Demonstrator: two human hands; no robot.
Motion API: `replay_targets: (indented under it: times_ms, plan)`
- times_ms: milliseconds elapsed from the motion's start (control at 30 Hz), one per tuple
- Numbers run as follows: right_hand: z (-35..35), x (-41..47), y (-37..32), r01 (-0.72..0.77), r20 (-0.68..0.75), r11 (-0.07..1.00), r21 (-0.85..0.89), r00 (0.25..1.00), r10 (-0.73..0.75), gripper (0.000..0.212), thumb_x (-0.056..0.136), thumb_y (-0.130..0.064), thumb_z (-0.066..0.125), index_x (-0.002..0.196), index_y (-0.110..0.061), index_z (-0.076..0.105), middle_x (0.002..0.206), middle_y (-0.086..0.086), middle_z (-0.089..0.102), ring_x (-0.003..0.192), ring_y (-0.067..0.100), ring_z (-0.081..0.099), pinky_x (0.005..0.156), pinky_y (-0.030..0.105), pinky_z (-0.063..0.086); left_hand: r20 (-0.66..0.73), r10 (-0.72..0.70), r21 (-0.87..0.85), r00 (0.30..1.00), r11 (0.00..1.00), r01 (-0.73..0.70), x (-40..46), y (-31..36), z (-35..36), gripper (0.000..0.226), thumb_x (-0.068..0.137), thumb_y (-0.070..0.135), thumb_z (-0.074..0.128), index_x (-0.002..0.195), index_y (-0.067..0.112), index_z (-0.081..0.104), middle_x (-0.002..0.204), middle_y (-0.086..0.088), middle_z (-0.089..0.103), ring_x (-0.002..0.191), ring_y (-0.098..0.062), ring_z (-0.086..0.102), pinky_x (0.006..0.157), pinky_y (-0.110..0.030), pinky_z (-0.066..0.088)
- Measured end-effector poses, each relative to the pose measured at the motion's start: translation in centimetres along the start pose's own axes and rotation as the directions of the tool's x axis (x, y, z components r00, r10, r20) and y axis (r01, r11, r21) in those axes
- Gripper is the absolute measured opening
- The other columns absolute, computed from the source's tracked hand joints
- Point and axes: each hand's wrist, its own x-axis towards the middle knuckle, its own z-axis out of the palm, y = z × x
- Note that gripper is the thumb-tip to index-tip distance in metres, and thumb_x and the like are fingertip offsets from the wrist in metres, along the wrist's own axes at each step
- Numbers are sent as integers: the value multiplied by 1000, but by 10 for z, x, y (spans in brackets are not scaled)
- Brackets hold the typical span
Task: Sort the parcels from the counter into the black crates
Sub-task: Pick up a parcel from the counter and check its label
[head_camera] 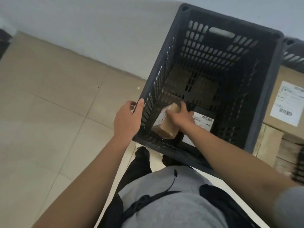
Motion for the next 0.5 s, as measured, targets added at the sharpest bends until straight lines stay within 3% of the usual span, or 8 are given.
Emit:
replay_targets:
  times_ms: [100,167,267,333,400,500]
  plan:
    - [13,2,1,-106,-8,990,94,994,108,97,80,-73,62,159,-33,23,159,15,19,132,47,46,83,52,62,-4,-3,-21,1000,1000,3,1,-3,0,56,101,65,40,126,19,61,125,0,68,111,-20,64,91,-34,52]
    - [22,2,1,-145,-24,984,107,989,148,98,83,-72,62,158,-22,22,153,16,29,129,45,48,66,47,65,-2,-10,-17,1000,1000,10,1,-3,0,57,100,66,40,126,20,61,124,1,68,111,-19,64,89,-33,52]
    - [20,7,1,-139,-31,989,53,990,141,93,85,-72,59,150,-13,29,141,18,49,107,42,65,55,46,64,-10,-11,-1,1000,1000,11,3,-3,1,58,99,67,40,125,20,62,123,2,68,110,-18,63,86,-30,47]
    - [10,8,1,-89,-42,988,-124,996,84,79,91,-62,56,146,-8,38,135,14,58,99,37,68,67,44,65,-15,-8,2,1000,1000,8,3,-4,2,58,99,68,39,124,21,63,122,3,69,110,-18,64,90,-33,50]
    - [4,11,4,-11,-51,939,-343,999,-7,73,93,-56,56,149,-13,38,134,12,61,108,35,66,81,42,60,-17,-12,6,1000,1000,12,3,-3,2,58,99,68,39,123,21,63,121,4,69,109,-18,65,90,-33,51]
    - [-1,11,-1,144,102,863,-485,989,-108,76,94,-42,60,160,-28,23,154,16,42,125,39,58,95,41,53,-12,-14,9,1000,1000,14,3,-2,2,57,100,67,39,123,21,63,121,3,70,108,-18,65,92,-36,53]
